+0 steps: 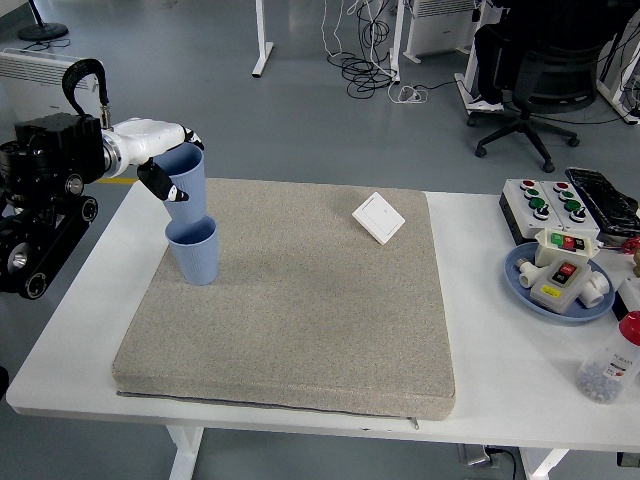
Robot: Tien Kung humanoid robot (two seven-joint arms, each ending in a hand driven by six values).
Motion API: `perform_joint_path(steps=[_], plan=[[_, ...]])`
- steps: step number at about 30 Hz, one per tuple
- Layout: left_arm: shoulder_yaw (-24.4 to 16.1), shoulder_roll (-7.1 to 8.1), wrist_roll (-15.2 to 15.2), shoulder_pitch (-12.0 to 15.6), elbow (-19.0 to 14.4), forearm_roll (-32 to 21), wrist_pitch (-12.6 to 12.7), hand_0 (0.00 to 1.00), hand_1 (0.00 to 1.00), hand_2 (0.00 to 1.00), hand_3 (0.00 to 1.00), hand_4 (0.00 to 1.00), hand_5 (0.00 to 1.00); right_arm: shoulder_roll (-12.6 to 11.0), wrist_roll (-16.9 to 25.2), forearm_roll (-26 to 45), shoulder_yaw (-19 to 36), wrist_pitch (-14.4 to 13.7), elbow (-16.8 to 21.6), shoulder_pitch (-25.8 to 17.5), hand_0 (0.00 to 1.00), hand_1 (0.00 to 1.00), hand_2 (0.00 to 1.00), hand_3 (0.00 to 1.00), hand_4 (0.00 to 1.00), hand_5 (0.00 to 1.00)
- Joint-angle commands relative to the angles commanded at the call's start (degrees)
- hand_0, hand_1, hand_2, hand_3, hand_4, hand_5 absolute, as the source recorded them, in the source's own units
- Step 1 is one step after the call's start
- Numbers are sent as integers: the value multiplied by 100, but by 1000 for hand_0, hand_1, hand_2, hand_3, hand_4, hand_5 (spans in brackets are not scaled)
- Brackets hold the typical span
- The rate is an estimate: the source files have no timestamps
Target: Push cup pick cup insert cup
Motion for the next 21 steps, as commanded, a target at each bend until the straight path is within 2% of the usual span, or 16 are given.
perform_joint_path(steps=[9,21], plan=[[10,-64,-38,27,224,0,23,462,476,455,462,496,2,2,-5,-21,-6,-7,0,1,724,664,743,637,231,414],[99,-71,-68,45,205,0,17,458,484,460,463,489,2,6,1,-34,-3,-7,0,3,724,663,741,636,231,414]])
